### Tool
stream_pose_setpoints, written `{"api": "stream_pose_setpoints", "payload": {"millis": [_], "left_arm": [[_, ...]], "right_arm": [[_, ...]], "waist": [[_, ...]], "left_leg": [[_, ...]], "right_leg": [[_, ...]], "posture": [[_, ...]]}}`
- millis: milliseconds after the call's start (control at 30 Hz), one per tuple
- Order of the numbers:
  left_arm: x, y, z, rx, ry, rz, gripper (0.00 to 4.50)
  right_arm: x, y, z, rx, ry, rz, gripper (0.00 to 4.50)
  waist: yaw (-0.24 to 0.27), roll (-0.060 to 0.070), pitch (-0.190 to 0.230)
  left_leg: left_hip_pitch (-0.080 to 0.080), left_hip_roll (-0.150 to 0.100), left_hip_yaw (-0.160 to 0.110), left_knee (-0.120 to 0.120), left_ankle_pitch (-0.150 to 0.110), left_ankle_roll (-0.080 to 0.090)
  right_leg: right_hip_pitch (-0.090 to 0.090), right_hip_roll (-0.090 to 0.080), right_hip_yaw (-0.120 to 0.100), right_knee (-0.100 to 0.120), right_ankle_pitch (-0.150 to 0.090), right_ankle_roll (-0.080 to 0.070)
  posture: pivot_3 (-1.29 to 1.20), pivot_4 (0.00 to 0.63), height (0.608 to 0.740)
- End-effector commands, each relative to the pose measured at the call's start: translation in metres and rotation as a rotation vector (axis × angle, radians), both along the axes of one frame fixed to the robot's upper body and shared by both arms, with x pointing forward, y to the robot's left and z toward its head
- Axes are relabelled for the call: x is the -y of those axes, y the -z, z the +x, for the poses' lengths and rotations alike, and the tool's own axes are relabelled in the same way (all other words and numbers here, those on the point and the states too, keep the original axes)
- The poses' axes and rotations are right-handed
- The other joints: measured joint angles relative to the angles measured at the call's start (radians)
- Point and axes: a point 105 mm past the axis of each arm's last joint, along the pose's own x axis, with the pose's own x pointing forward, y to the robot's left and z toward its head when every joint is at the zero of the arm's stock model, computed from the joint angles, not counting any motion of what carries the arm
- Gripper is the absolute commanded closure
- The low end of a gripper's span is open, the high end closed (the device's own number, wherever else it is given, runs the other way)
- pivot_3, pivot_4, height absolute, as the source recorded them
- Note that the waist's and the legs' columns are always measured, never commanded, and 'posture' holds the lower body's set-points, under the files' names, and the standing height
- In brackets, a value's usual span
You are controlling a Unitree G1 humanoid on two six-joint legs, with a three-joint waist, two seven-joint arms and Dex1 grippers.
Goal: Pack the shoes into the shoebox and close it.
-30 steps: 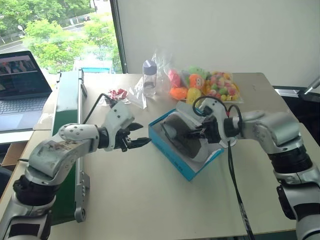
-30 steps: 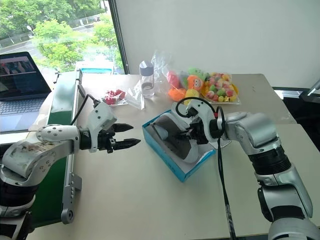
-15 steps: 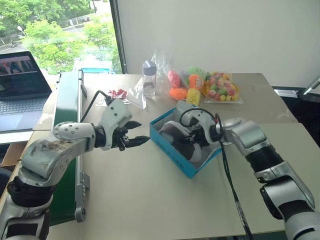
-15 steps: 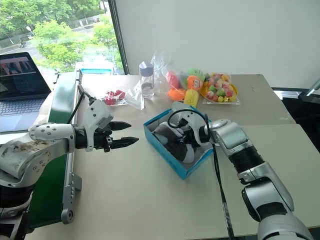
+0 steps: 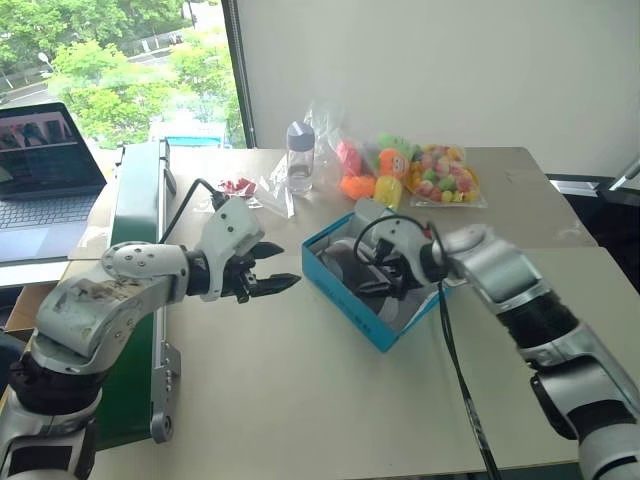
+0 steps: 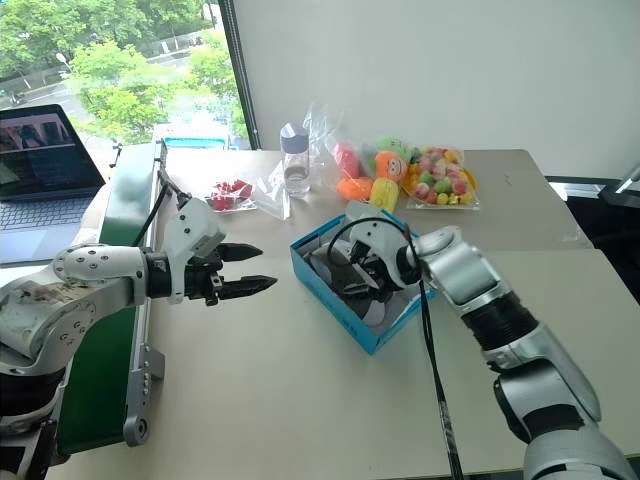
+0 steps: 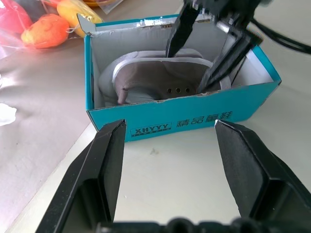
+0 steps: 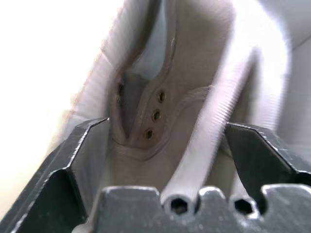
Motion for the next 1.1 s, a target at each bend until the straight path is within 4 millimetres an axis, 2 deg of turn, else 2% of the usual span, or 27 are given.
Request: {"api": "stream_pose_setpoints", "payload": {"millis": [33, 100, 233, 300, 367, 433, 467, 500, 533, 633, 700, 733, 867, 967, 1100], "left_arm": [[0.003, -0.006, 0.001, 0.04, 0.046, 0.026, 1.38], [0.003, -0.006, 0.003, 0.039, 0.059, 0.028, 1.38], [0.008, -0.008, 0.006, 0.04, 0.095, 0.023, 1.38], [0.013, -0.009, 0.007, 0.034, 0.131, 0.015, 1.38], [0.017, -0.01, 0.008, 0.031, 0.163, 0.017, 1.38], [0.021, -0.011, 0.01, 0.028, 0.195, 0.015, 1.38], [0.024, -0.013, 0.011, 0.032, 0.21, 0.013, 1.38], [0.026, -0.015, 0.013, 0.036, 0.222, 0.01, 1.38], [0.029, -0.017, 0.015, 0.043, 0.236, 0.011, 1.38], [0.03, -0.021, 0.017, 0.05, 0.261, 0.019, 1.38], [0.03, -0.024, 0.019, 0.056, 0.268, 0.026, 1.38], [0.031, -0.027, 0.02, 0.07, 0.268, 0.019, 1.38], [0.037, -0.037, 0.016, 0.089, 0.279, -0.021, 1.38], [0.036, -0.041, 0.015, 0.1, 0.271, -0.023, 1.38], [0.03, -0.042, 0.015, 0.108, 0.235, -0.011, 1.38]], "right_arm": [[0.011, -0.057, -0.018, 0.048, 0.001, 0.13, 0.13], [0.024, -0.065, -0.024, 0.06, 0.041, 0.133, 0.13], [0.063, -0.062, -0.029, 0.068, 0.205, 0.115, 0.13], [0.097, -0.055, -0.036, 0.06, 0.344, 0.096, 0.64], [0.114, -0.053, -0.047, 0.033, 0.418, 0.134, 1.09], [0.127, -0.051, -0.061, 0.004, 0.475, 0.185, 1.85], [0.131, -0.051, -0.071, -0.042, 0.489, 0.274, 2.13], [0.135, -0.047, -0.08, -0.082, 0.498, 0.349, 2.63], [0.142, -0.036, -0.089, -0.119, 0.518, 0.41, 2.82], [0.151, -0.014, -0.104, -0.177, 0.568, 0.545, 3.89], [0.158, 0.019, -0.107, -0.212, 0.65, 0.576, 4.49], [0.16, 0.035, -0.106, -0.225, 0.686, 0.617, 4.49], [0.168, 0.075, -0.095, -0.213, 0.783, 0.658, 4.49], [0.167, 0.096, -0.084, -0.197, 0.801, 0.642, 4.49], [0.171, 0.121, -0.065, -0.209, 0.824, 0.716, 4.49]], "waist": [[0.003, 0.0, 0.0], [0.008, 0.0, 0.0], [0.022, 0.0, 0.0], [0.03, 0.0, 0.0], [0.035, 0.0, 0.0], [0.036, 0.0, 0.0], [0.035, 0.0, 0.0], [0.033, 0.0, 0.0], [0.034, -0.001, 0.0], [0.037, -0.002, -0.001], [0.031, -0.002, -0.001], [0.028, -0.002, -0.001], [0.017, 0.002, -0.001], [0.008, 0.002, -0.001], [0.002, 0.002, -0.001]], "left_leg": [[0.0, 0.0, 0.0, 0.0, 0.0, 0.0], [0.0, 0.0, 0.0, 0.0, 0.0, 0.0], [0.0, 0.0, 0.0, 0.0, -0.001, -0.001], [-0.001, 0.0, 0.0, 0.0, -0.002, -0.001], [-0.002, -0.001, 0.0, 0.0, -0.002, 0.001], [-0.003, -0.001, 0.001, 0.001, -0.002, 0.003], [-0.003, -0.001, 0.001, 0.001, -0.002, 0.003], [-0.003, -0.001, 0.001, 0.001, -0.002, 0.004], [-0.003, -0.001, 0.001, 0.001, -0.002, 0.004], [-0.001, 0.0, -0.002, 0.001, -0.002, 0.003], [0.0, 0.0, 0.0, 0.001, -0.001, 0.003], [0.001, 0.0, 0.0, 0.001, -0.002, 0.003], [0.003, 0.0, 0.001, 0.001, -0.003, 0.001], [0.005, -0.001, 0.003, 0.001, -0.003, 0.001], [0.007, -0.001, 0.002, 0.0, -0.002, 0.003]], "right_leg": [[0.0, 0.0, 0.0, 0.0, 0.0, 0.0], [0.0, 0.0, 0.0, 0.0, -0.001, -0.001], [0.0, 0.0, -0.001, -0.001, -0.001, -0.001], [0.0, -0.001, -0.001, -0.001, -0.001, -0.001], [0.0, -0.002, -0.001, -0.002, -0.001, -0.001], [0.0, -0.002, 0.0, -0.002, -0.001, -0.001], [0.0, -0.002, 0.0, -0.002, -0.001, 0.0], [0.0, -0.002, 0.0, -0.002, -0.001, 0.0], [0.0, -0.001, 0.0, -0.002, -0.001, 0.0], [0.003, 0.001, -0.002, -0.002, 0.0, 0.003], [0.003, 0.001, 0.001, -0.001, -0.001, 0.002], [0.003, 0.001, 0.002, -0.001, -0.001, 0.002], [0.005, 0.0, 0.004, -0.001, -0.002, 0.001], [0.006, -0.001, 0.006, -0.001, -0.001, 0.002], [0.006, 0.001, 0.006, -0.001, -0.001, 0.002]], "posture": [[0.0, 0.15, 0.74], [0.0, 0.15, 0.74], [0.0, 0.15, 0.74], [0.0, 0.15, 0.74], [0.0, 0.15, 0.74], [0.0, 0.15, 0.74], [0.0, 0.15, 0.74], [0.0, 0.15, 0.74], [0.0, 0.15, 0.74], [0.0, 0.15, 0.74], [0.0, 0.15, 0.74], [0.0, 0.15, 0.74], [0.0, 0.15, 0.74], [0.0, 0.15, 0.74], [0.0, 0.15, 0.74]]}}
